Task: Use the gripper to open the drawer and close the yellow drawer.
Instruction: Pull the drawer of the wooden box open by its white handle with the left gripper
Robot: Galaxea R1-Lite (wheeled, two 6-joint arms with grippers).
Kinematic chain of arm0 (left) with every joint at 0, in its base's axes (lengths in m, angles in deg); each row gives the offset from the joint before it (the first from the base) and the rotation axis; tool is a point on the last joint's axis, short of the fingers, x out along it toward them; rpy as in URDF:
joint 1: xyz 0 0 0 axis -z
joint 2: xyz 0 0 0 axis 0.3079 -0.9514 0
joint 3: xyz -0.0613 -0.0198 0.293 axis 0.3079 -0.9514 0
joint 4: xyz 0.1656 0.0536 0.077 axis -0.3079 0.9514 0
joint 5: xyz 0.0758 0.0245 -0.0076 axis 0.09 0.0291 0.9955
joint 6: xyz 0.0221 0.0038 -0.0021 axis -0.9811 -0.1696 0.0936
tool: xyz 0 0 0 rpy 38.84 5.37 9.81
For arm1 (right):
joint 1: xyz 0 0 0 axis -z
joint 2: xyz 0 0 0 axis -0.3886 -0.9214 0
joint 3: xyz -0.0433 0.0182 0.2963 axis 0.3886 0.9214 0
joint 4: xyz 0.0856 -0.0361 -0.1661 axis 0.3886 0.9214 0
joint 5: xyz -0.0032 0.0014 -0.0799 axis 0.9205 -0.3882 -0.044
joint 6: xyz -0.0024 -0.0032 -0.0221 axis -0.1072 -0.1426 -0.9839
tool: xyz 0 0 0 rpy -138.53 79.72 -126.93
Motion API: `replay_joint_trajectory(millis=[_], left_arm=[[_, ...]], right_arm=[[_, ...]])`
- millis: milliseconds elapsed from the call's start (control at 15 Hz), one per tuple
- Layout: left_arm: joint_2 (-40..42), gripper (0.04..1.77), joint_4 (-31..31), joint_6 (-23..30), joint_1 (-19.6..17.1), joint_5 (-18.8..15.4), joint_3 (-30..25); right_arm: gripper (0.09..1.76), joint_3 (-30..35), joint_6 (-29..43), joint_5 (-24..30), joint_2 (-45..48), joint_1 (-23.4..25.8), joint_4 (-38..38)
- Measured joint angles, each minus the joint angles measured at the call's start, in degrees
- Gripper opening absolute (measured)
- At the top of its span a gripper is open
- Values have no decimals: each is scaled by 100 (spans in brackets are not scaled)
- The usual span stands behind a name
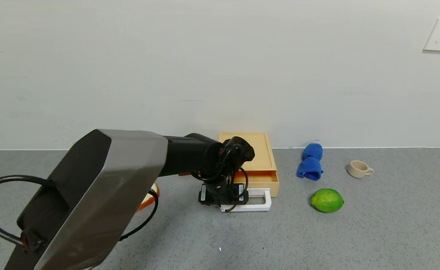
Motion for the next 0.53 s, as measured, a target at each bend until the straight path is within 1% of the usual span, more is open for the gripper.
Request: replay_joint_trajectory(millis=[200, 400, 533], left_arm=[[105, 172, -9, 111, 102, -2, -190], [168, 172, -13, 260, 122, -190, -323], [210, 172, -16, 301, 133, -223, -419]], right_arm=[[171, 0, 0, -1, 0, 0, -2], [171, 0, -2, -1, 0, 0, -2], [171, 0, -2, 0, 0, 0, -2]])
